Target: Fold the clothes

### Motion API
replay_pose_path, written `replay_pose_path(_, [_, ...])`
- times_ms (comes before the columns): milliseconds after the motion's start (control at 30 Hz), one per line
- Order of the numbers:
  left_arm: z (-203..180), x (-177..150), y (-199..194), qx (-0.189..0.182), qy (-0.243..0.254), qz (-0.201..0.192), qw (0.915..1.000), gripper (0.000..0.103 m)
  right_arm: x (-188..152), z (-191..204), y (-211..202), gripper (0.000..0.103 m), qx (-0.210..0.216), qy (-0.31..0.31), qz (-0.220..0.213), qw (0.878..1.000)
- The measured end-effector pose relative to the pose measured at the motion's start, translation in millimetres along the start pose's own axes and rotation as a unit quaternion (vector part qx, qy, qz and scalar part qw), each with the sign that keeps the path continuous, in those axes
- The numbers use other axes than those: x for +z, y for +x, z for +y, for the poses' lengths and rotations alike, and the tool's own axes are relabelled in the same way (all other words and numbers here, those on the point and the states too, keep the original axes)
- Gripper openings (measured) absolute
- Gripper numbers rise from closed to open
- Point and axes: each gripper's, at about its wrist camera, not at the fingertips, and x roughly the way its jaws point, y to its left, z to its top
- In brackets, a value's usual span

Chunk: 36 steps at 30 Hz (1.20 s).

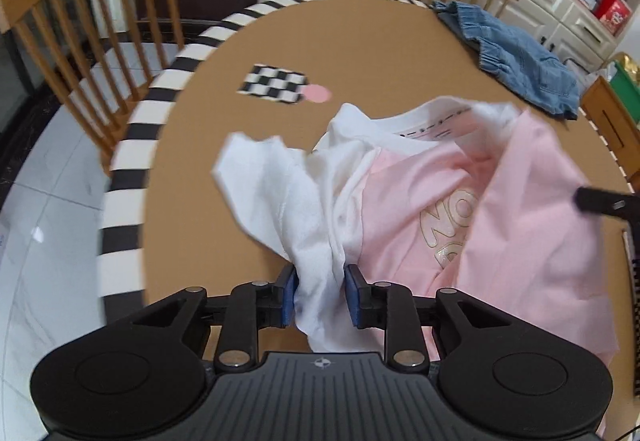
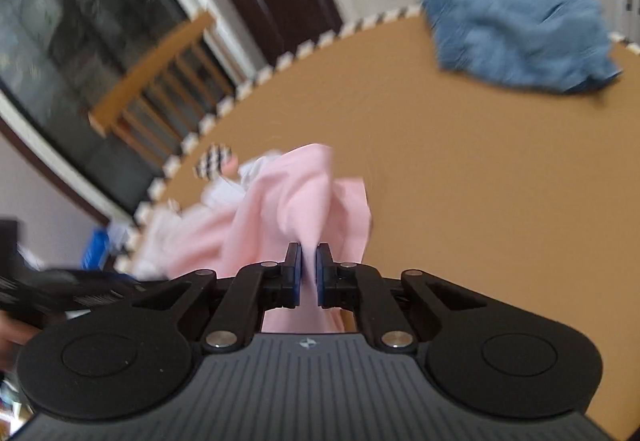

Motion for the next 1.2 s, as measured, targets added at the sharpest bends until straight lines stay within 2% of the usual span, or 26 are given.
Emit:
replay_pose_path(100, [-31,13,14,-0.033,0.021,-0.006,0.9992,0.026,8,2,-70,0.007,-0.016,-0.016,-0.056,0.998])
replay_pose_path(167, [-58,23,23,-0.064,0.032,-0.011,0.9974,0.026,11,7,-117,0.008,-0.048,-0.041,-0.088,0.994])
replay_pose_path(233, [-83,30,29,-0.080,0.044,-0.014,0.9958,0.025,8,12,-144,0.009,-0.112,-0.072,-0.098,0.986])
replay_pose_path(300, [-105,30,34,-0.082,0.071,-0.017,0.9939,0.025,-4,17,-135,0.014,-0.195,-0.123,-0.056,0.971])
replay_pose_path(367, [-113,24,38,-0.064,0.094,-0.015,0.9934,0.022,-26,17,-104,0.014,-0.227,-0.125,0.022,0.966])
replay_pose_path(400, [-117,21,40,-0.055,0.105,-0.015,0.9928,0.021,-40,20,-93,0.013,-0.192,-0.117,0.058,0.973])
replay_pose_path(433, [-121,17,42,-0.046,0.116,-0.014,0.9921,0.020,-53,27,-87,0.013,-0.128,-0.102,0.084,0.983])
replay_pose_path(500, [-112,14,39,-0.028,0.137,-0.020,0.9900,0.020,-75,41,-78,0.013,-0.011,-0.066,0.121,0.990])
replay_pose_path(533, [-107,12,37,-0.018,0.147,-0.023,0.9886,0.021,-80,46,-77,0.018,0.018,-0.049,0.125,0.991])
replay_pose_path(567, [-99,12,35,-0.011,0.149,-0.022,0.9886,0.023,-81,48,-78,0.025,0.018,-0.049,0.115,0.992])
replay_pose_path(600, [-91,12,33,-0.004,0.150,-0.020,0.9884,0.029,-77,47,-82,0.044,-0.019,-0.066,0.084,0.994])
replay_pose_path(633, [-81,15,31,-0.001,0.144,-0.016,0.9895,0.032,-73,45,-86,0.058,-0.056,-0.082,0.052,0.994])
replay_pose_path(700, [-68,19,20,-0.001,0.136,-0.026,0.9903,0.037,-56,37,-92,0.060,-0.172,-0.113,-0.011,0.978])
replay_pose_path(733, [-65,25,13,-0.005,0.141,-0.043,0.9891,0.041,-47,31,-91,0.061,-0.209,-0.114,-0.034,0.971])
replay_pose_path(767, [-66,28,6,-0.006,0.147,-0.061,0.9872,0.056,-39,24,-89,0.062,-0.244,-0.115,-0.057,0.961])
replay_pose_path(800, [-71,32,1,-0.007,0.155,-0.085,0.9842,0.076,-30,15,-81,0.063,-0.259,-0.102,-0.068,0.958])
replay_pose_path(833, [-78,36,-1,-0.009,0.166,-0.107,0.9802,0.085,-22,7,-74,0.062,-0.274,-0.089,-0.078,0.954])
replay_pose_path(867, [-92,42,2,-0.014,0.188,-0.119,0.9749,0.092,-16,-1,-62,0.061,-0.267,-0.078,-0.079,0.957])
replay_pose_path(933, [-120,53,10,-0.024,0.232,-0.141,0.9623,0.097,-11,-10,-30,0.051,-0.270,-0.060,-0.055,0.959])
replay_pose_path(967, [-134,58,20,-0.033,0.264,-0.142,0.9535,0.097,-10,-13,-15,0.048,-0.280,-0.065,-0.035,0.957])
replay_pose_path(1000, [-147,63,30,-0.041,0.296,-0.143,0.9435,0.097,-9,-17,0,0.040,-0.289,-0.070,-0.015,0.955])
replay_pose_path(1033, [-160,68,43,-0.038,0.330,-0.140,0.9327,0.097,-11,-17,12,0.037,-0.308,-0.083,0.003,0.948])
replay_pose_path(1100, [-183,73,72,-0.028,0.390,-0.122,0.9121,0.088,-20,-24,30,0.036,-0.357,-0.098,0.035,0.928])
replay_pose_path(1133, [-189,74,83,-0.035,0.404,-0.108,0.9076,0.085,-23,-28,33,0.035,-0.365,-0.097,0.040,0.925])
replay_pose_path(1167, [-195,76,95,-0.042,0.418,-0.093,0.9028,0.082,-26,-31,30,0.035,-0.362,-0.092,0.040,0.927])
replay_pose_path(1200, [-197,79,103,-0.059,0.420,-0.080,0.9020,0.079,-26,-35,27,0.030,-0.353,-0.085,0.041,0.931])
